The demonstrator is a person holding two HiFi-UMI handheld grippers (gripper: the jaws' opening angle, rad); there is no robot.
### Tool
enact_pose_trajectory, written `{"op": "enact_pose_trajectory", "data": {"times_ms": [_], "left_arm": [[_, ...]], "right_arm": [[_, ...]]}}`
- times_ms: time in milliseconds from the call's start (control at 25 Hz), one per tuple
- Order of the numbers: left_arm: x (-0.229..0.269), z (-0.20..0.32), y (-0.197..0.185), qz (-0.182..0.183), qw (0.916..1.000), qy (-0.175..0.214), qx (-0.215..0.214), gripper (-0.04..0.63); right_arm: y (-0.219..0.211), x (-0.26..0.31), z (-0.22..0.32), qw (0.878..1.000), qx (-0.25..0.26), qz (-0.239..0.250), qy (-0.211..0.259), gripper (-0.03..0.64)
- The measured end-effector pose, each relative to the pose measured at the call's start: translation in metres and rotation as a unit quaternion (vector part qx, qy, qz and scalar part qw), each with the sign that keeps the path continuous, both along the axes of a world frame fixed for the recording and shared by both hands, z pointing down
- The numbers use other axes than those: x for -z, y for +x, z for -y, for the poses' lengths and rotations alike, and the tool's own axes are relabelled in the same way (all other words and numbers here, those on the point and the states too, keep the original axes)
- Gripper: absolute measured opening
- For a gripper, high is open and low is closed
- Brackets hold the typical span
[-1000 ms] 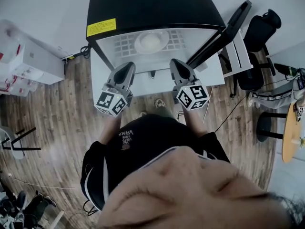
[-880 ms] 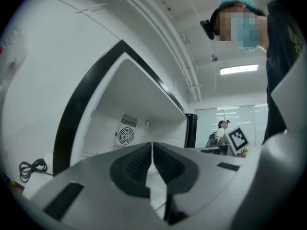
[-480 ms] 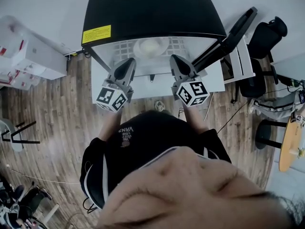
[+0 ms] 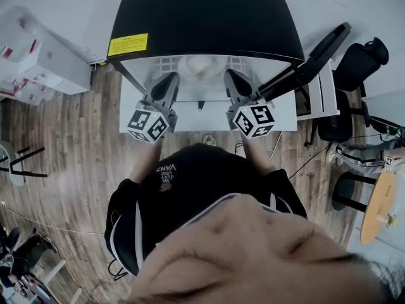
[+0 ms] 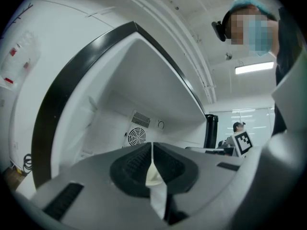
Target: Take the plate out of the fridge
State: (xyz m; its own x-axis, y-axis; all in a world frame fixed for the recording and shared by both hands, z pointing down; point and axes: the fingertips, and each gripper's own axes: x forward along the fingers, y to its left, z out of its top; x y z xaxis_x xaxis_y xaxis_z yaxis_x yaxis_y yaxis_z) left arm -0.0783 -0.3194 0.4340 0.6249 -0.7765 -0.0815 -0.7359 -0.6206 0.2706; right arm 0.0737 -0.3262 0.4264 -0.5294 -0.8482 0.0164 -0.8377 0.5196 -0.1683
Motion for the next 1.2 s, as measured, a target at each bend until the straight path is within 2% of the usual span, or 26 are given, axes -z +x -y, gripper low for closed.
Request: {"op": "enact_pose_trajectory", "data": {"times_ms": [160,480,920,1200], "left_arm": [[-0.006,0.007,0.000,-0.010,0.9997,-0.018,0.011,0.021],[-0.027,0.019,-0.001,-0.035,0.9955,-0.084,0.027,0.023],[-0.045,0.027,0.001,-0.051,0.9898,-0.128,0.037,0.023],[-0.050,0.029,0.003,-0.054,0.9877,-0.142,0.039,0.023]], "right_arm": [[-0.001,-0.002,0.007,1.000,0.010,0.001,-0.003,0.012],[0.000,-0.006,0.014,1.000,0.022,-0.001,-0.009,0.012],[0.005,-0.010,0.018,1.000,0.024,-0.005,-0.015,0.012],[0.006,-0.010,0.020,0.999,0.027,-0.005,-0.017,0.012]]}}
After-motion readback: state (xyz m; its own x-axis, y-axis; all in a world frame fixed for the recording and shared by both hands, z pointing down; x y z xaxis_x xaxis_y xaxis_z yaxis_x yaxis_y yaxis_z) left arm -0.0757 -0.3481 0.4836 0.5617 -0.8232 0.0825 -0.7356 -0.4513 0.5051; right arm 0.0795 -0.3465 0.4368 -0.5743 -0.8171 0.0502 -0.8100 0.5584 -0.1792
